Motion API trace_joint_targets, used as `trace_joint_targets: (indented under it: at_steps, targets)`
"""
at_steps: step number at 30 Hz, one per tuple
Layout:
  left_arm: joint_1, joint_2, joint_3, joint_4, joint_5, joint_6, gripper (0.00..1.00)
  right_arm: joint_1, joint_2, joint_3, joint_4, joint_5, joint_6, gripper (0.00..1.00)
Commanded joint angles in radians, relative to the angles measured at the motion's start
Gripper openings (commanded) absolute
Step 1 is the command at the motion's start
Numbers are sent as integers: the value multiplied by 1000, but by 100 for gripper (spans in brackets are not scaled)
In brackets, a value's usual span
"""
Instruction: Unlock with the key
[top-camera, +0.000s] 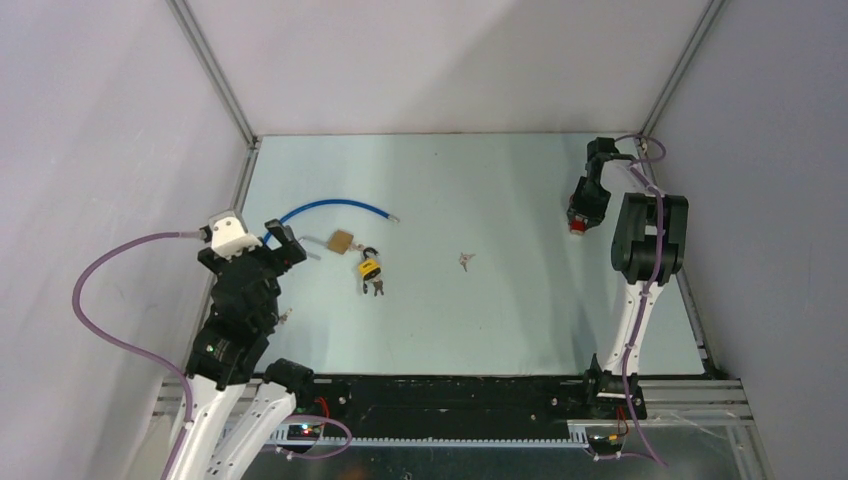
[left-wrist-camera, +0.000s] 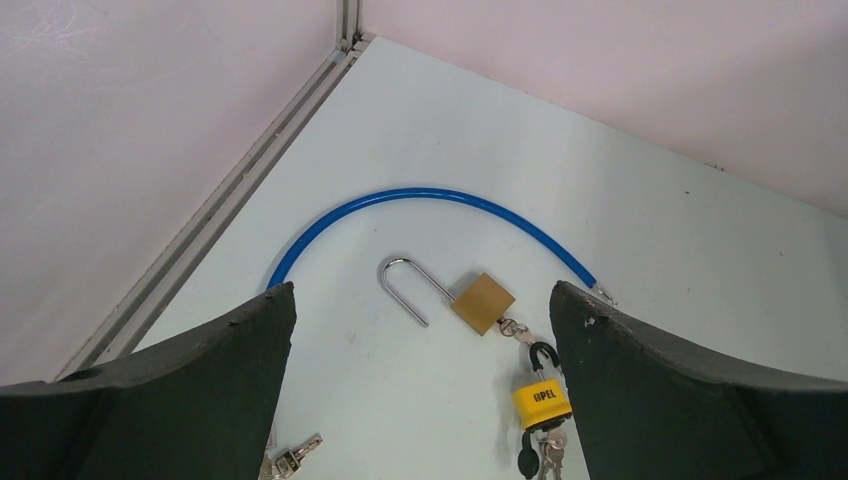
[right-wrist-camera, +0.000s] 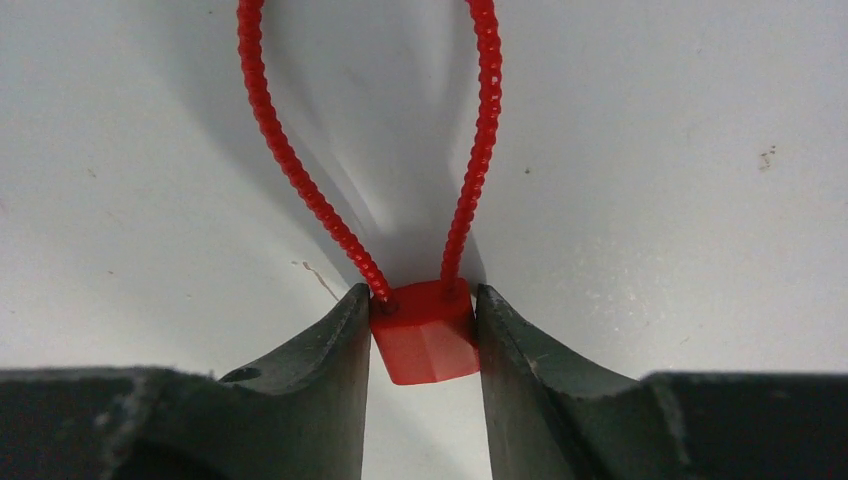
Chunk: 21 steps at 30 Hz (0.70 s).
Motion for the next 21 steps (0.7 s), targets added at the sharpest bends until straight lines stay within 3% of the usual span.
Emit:
trace_joint_targets:
  at_steps: [1,6,8,9,15,21]
  targets:
    - [-4,-8,-11,38,10,25,100,35,-17,-46,6,1,-33,35]
    - [-4,-11,-18,42,33,27,100,103,-139,-139,58,47,-35,18]
    - [-5,-12,-20,44,40,27,100,138,-200,-178,74,84,-28,2]
    - [-5,-13,-21,44,43,27,100,163,-235,-199,77,98,-23,0]
    - [-4,-7,-24,44,55,22,100,332,-399,-275,72,170,-12,0]
    - [-4,5,-25,43,70,6,100,589,-477,-301,66,160,46,0]
